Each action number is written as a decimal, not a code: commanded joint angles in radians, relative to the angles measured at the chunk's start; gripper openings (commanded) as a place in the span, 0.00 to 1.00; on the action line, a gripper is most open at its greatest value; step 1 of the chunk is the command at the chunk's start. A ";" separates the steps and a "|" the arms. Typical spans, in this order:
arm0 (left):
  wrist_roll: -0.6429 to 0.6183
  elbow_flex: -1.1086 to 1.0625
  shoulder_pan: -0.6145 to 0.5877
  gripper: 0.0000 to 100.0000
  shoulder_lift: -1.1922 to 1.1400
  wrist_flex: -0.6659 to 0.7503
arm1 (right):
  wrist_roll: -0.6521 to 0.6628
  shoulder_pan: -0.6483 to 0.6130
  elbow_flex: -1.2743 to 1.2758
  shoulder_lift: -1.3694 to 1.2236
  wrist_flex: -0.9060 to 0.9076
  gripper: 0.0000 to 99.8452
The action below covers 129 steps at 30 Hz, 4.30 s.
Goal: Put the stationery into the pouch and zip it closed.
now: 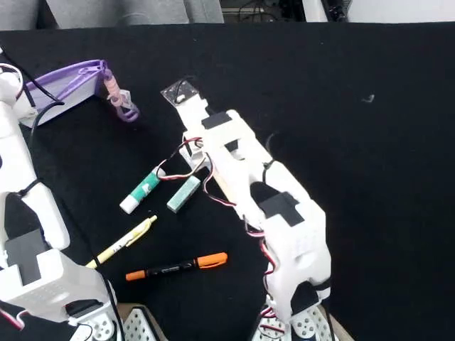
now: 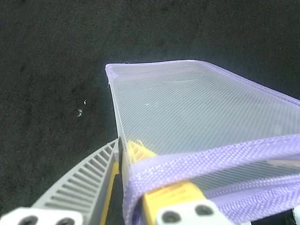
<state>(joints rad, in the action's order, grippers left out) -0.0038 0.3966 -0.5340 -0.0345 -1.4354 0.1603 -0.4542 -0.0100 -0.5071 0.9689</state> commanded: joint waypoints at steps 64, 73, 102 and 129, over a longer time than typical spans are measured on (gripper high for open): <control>-0.144 0.033 0.791 0.03 -0.006 -0.110 | -0.199 0.143 0.483 1.550 -0.523 0.01; -0.144 0.031 0.794 0.03 -0.008 -0.109 | -0.244 0.140 0.981 1.830 -0.954 0.01; -0.144 0.030 0.794 0.03 -0.008 -0.110 | -0.212 0.138 1.202 1.385 -1.606 0.01; -0.140 0.107 0.634 0.03 0.005 -0.112 | -0.213 0.161 1.147 1.610 -1.359 0.27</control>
<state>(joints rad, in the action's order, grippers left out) -0.1419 0.4196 0.1765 -0.0422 -1.5152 -0.0545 -0.3191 1.2098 0.9444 -0.5623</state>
